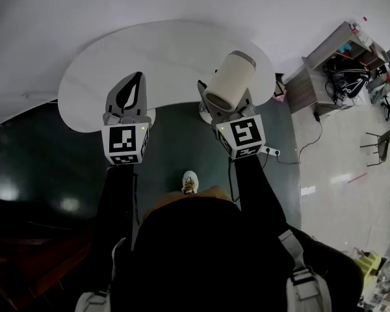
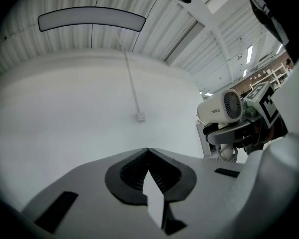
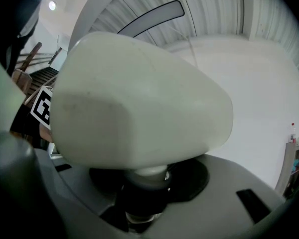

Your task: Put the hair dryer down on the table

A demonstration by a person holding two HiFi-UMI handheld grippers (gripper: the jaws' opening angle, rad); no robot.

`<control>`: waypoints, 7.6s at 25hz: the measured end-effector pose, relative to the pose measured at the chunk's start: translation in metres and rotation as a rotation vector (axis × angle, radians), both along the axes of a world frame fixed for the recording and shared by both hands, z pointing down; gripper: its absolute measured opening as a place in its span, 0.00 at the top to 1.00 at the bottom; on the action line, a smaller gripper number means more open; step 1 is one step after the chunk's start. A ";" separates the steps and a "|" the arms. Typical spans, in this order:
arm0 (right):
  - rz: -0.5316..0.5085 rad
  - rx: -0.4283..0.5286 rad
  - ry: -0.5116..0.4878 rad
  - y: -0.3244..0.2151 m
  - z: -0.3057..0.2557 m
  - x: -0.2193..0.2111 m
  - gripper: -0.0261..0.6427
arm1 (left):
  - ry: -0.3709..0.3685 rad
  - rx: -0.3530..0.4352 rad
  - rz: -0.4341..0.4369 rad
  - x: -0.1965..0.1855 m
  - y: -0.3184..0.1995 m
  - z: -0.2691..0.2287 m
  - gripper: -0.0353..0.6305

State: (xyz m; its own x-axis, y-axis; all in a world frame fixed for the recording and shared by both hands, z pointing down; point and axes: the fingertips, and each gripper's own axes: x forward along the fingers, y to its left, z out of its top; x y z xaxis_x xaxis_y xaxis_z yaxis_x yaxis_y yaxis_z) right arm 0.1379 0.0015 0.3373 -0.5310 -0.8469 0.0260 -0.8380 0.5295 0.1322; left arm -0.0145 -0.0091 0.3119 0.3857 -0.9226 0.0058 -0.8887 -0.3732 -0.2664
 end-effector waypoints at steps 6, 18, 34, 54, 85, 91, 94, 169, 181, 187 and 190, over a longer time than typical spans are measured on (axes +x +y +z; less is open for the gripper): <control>-0.006 -0.005 -0.002 -0.020 0.006 0.005 0.65 | -0.006 0.000 0.000 0.006 -0.019 0.006 0.93; 0.012 -0.014 -0.004 -0.039 0.008 0.008 0.65 | -0.001 -0.011 0.002 0.003 -0.046 0.011 0.93; 0.105 -0.071 0.036 -0.170 0.020 -0.008 0.65 | 0.007 -0.043 0.097 -0.013 -0.189 0.030 0.93; 0.210 -0.100 0.055 -0.272 0.021 -0.031 0.64 | 0.076 -0.036 0.196 -0.032 -0.308 0.022 0.93; -0.157 -0.452 0.460 -0.290 0.171 -0.117 0.65 | 0.056 -0.060 0.192 -0.059 -0.313 0.048 0.93; -0.318 -0.553 0.611 -0.269 0.229 -0.143 0.64 | 0.061 -0.074 0.175 -0.067 -0.310 0.052 0.93; -0.369 -0.598 0.677 -0.259 0.255 -0.152 0.64 | 0.060 -0.076 0.163 -0.074 -0.308 0.055 0.93; -0.197 -0.537 0.380 -0.297 0.220 -0.166 0.53 | 0.070 -0.131 0.093 -0.104 -0.301 0.068 0.93; -0.037 -0.175 0.142 -0.312 0.087 -0.145 0.53 | 0.034 -0.143 0.110 -0.089 -0.312 0.064 0.93; -0.016 -0.106 0.098 -0.306 0.054 -0.135 0.53 | 0.026 -0.143 0.130 -0.077 -0.316 0.062 0.93; 0.004 -0.078 0.090 -0.306 0.044 -0.125 0.53 | 0.053 -0.136 0.156 -0.061 -0.315 0.054 0.93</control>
State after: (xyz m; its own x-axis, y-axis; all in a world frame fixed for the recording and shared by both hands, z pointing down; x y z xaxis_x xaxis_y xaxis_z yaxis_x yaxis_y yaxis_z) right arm 0.0128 -0.3047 0.3817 -0.5205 -0.8425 0.1392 -0.8265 0.5380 0.1660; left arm -0.0753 -0.3240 0.3663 0.5273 -0.8436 0.1018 -0.8285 -0.5370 -0.1587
